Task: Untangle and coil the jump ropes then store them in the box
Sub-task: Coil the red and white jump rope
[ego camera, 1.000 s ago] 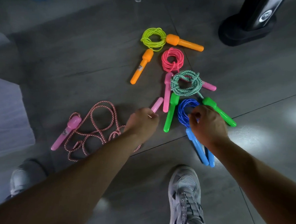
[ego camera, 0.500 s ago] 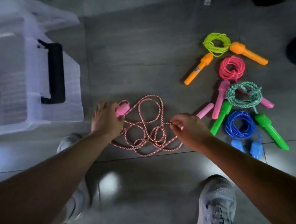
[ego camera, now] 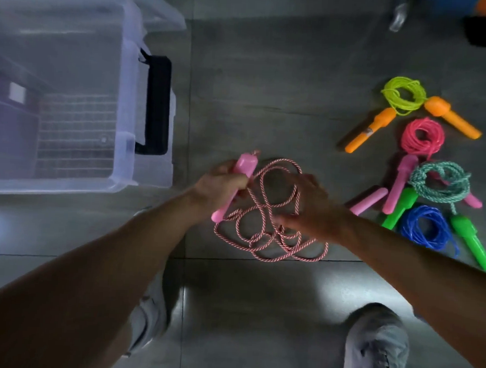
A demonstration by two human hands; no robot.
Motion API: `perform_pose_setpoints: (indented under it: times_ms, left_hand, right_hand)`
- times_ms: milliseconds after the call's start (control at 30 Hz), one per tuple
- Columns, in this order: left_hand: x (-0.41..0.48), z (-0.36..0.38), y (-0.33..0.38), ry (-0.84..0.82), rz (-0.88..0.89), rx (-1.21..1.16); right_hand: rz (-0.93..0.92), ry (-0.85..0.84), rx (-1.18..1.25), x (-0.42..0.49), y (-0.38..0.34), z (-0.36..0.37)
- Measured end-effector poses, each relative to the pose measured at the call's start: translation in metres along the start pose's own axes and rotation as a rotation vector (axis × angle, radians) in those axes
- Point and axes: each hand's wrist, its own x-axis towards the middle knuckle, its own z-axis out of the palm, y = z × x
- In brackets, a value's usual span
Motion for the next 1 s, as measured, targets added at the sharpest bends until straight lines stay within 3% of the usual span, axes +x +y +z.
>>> perform_pose_setpoints:
  times_ms: [100, 200, 333, 433, 567, 700, 900, 1000]
  left_hand:
    - [-0.047, -0.009, 0.053, -0.151, 0.181, 0.011]
    - [-0.091, -0.022, 0.091, -0.132, 0.309, 0.022]
    - [-0.154, -0.055, 0.129, -0.081, 0.411, -0.433]
    - [-0.2, -0.075, 0.153, 0.003, 0.453, -0.569]
    - [-0.262, -0.084, 0.159, 0.064, 0.499, -0.342]
    - [-0.308, -0.077, 0.144, 0.015, 0.489, -0.162]
    - [-0.349, -0.054, 0.147, -0.009, 0.602, -0.232]
    - [-0.347, -0.043, 0.154, 0.038, 0.623, -0.354]
  right_hand:
    - [-0.205, 0.058, 0.155, -0.021, -0.055, -0.041]
    - [-0.256, -0.023, 0.189, -0.041, -0.102, -0.07]
    - [-0.232, -0.142, -0.018, -0.079, -0.134, -0.102]
    - [-0.223, -0.162, -0.021, -0.115, -0.148, -0.121]
    - [-0.217, 0.05, 0.347, -0.162, -0.179, -0.143]
    - [-0.318, 0.409, 0.413, -0.213, -0.233, -0.171]
    - [-0.468, 0.622, 0.587, -0.264, -0.294, -0.191]
    - [-0.423, 0.7, 0.383, -0.267, -0.284, -0.184]
